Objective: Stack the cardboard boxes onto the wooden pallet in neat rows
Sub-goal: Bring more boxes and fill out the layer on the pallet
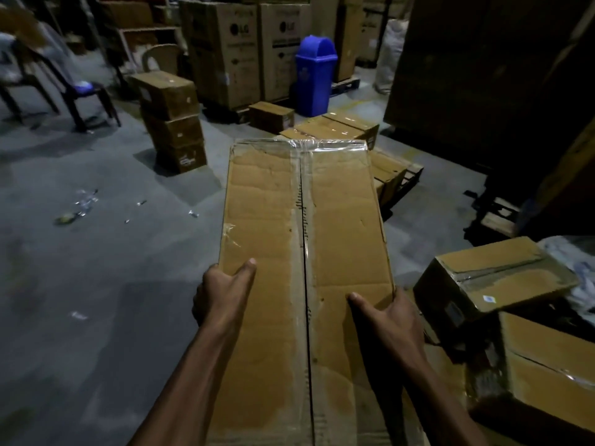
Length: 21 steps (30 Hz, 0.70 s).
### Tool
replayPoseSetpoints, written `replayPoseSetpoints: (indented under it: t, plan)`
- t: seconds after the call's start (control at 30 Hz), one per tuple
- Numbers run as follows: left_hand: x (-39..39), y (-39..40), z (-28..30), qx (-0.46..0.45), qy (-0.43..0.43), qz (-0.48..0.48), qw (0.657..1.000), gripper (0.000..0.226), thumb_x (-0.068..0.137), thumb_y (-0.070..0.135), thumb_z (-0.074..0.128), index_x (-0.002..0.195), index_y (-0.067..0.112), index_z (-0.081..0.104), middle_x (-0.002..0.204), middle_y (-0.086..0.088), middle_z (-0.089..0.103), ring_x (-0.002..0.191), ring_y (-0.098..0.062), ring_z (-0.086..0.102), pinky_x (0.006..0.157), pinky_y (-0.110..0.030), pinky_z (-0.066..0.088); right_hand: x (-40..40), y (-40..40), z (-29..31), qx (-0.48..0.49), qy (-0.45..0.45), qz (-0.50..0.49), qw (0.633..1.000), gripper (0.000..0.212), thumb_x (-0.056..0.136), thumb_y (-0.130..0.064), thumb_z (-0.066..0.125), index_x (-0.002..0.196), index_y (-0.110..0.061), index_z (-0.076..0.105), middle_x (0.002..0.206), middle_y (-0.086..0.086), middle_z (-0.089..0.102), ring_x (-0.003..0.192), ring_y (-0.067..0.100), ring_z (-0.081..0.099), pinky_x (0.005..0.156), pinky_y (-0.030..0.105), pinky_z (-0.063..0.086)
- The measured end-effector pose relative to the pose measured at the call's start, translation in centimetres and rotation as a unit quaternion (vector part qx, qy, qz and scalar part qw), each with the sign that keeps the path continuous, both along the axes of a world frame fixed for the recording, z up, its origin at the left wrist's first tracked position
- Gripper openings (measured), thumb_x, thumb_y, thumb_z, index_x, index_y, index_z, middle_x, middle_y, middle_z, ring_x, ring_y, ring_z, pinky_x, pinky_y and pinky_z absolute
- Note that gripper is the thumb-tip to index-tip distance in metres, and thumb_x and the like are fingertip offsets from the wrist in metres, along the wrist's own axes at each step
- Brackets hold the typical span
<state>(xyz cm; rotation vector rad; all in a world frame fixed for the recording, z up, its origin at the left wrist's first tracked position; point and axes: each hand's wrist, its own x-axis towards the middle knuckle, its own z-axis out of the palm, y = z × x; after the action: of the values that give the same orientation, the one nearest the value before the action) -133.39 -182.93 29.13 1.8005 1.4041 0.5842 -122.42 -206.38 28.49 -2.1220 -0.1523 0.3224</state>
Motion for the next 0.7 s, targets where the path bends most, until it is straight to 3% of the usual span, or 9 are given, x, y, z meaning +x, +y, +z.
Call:
replayPoseSetpoints:
  t: [0.1,0.2,0.37,0.5,0.7]
  plan:
    - [3.9,4.9,0.6,0.003,0.000,-0.054,0.999,0.066,0.081,0.067,0.063,0.102,0.004,0.064,0.093,-0.015,0.069,0.073,-0.030,0.061,0.060,-0.030,0.039,1.7,3.7,0.6,0.003,0.005,-0.038,0.999,0.091,0.066,-0.073,0.072,0.138,-0.025,0.045,0.125,0.001,0.060,0.109,0.025,0.060,0.093,0.049,0.053]
    - [8.0,8.2,0.9,0.002,0.011,-0.101,0.995,0.066,0.080,0.068,0.063,0.103,0.007,0.064,0.092,-0.012,0.068,0.081,-0.033,0.065,0.063,-0.031,0.043,3.9,6.2,0.9,0.003,0.001,-0.075,0.997,0.082,0.074,-0.062,0.075,0.138,-0.020,0.046,0.125,0.004,0.061,0.102,0.022,0.059,0.090,0.046,0.053]
    - [16.1,11.8,0.6,-0.021,0.011,-0.157,0.987,0.053,0.081,0.066,0.064,0.086,0.013,0.062,0.079,-0.003,0.063,0.068,-0.023,0.059,0.059,-0.029,0.041,9.3,9.5,0.3,-0.004,-0.008,-0.139,0.990,0.072,0.078,-0.057,0.076,0.132,-0.018,0.049,0.111,-0.001,0.058,0.092,0.018,0.054,0.078,0.035,0.048]
    - [24.2,14.3,-0.6,-0.025,0.005,-0.198,0.980,0.051,0.083,0.063,0.065,0.085,0.012,0.063,0.078,-0.005,0.064,0.068,-0.024,0.060,0.058,-0.028,0.039,16.2,12.0,-1.5,-0.015,-0.007,-0.175,0.985,0.074,0.076,-0.062,0.075,0.132,-0.021,0.050,0.116,0.000,0.059,0.100,0.022,0.057,0.082,0.039,0.050]
    - [38.3,17.9,-0.9,-0.034,-0.004,-0.240,0.970,0.049,0.084,0.062,0.065,0.089,0.013,0.064,0.082,-0.006,0.068,0.073,-0.027,0.066,0.067,-0.033,0.052,29.3,15.6,-2.1,-0.027,-0.007,-0.194,0.981,0.061,0.079,-0.062,0.073,0.121,-0.024,0.051,0.103,-0.004,0.053,0.088,0.018,0.048,0.072,0.032,0.040]
